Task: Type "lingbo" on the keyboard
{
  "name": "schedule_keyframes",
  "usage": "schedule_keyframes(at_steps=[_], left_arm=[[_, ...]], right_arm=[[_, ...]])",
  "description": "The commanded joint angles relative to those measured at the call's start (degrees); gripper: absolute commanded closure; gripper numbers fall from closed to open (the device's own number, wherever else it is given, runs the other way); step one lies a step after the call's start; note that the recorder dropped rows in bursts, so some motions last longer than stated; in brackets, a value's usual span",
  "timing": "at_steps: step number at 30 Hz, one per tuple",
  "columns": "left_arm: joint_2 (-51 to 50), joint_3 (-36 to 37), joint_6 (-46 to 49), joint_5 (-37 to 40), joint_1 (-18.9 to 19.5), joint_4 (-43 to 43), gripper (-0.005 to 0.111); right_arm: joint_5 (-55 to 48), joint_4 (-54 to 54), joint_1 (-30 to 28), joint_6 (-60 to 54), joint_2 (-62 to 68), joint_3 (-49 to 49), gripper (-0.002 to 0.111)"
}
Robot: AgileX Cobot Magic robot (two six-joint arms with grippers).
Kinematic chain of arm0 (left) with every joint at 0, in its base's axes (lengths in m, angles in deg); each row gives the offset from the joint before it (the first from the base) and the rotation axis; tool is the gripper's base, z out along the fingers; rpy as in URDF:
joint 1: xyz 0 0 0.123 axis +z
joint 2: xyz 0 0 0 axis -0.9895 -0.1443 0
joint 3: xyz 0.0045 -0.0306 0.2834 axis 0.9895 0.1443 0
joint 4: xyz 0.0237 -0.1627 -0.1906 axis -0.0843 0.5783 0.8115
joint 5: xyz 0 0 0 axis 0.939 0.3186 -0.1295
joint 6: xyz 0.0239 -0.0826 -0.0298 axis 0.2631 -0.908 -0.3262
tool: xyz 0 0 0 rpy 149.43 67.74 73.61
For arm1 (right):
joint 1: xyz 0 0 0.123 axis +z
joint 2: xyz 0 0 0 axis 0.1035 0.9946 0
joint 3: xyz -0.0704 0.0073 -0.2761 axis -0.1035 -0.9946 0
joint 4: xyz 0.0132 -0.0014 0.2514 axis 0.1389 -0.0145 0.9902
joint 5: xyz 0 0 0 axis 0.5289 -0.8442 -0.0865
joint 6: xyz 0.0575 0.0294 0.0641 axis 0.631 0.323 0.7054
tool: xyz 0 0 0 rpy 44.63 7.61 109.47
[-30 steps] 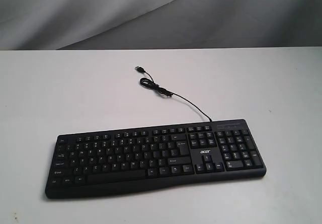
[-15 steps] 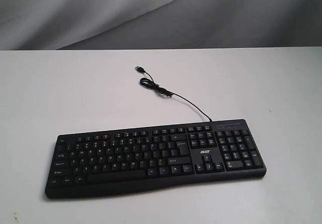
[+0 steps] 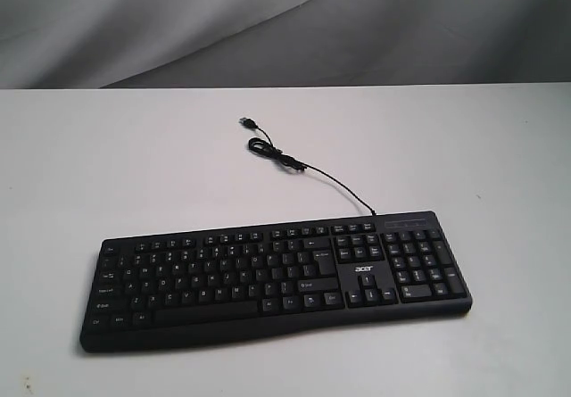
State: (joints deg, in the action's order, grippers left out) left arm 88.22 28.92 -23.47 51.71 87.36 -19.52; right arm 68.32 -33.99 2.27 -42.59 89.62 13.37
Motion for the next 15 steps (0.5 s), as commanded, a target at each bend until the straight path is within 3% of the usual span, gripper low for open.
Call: schedule_keyframes(at_steps=[1, 5, 6, 11, 15], left_arm=[[0.2, 0.3, -0.1, -0.7, 0.1, 0.0, 0.106], [0.2, 0.3, -0.1, -0.7, 0.1, 0.0, 0.106], [0.2, 0.3, -0.1, -0.7, 0.1, 0.0, 0.106], [0.2, 0.3, -0.1, -0.7, 0.1, 0.0, 0.106], [0.2, 0.3, -0.1, -0.7, 0.1, 0.0, 0.106]], right_arm=[[-0.8, -16.6, -0.3, 8.4, 12.0, 10.5, 0.108], [-2.7, -31.6, -0.3, 9.4, 24.2, 21.5, 0.108], [-8.4, -38.5, -0.3, 9.4, 30.9, 28.1, 0.108], [-31.4, -51.9, -0.3, 9.4, 45.8, 42.0, 0.108], [-46.8, -55.1, -0.3, 7.6, 56.1, 47.6, 0.108]])
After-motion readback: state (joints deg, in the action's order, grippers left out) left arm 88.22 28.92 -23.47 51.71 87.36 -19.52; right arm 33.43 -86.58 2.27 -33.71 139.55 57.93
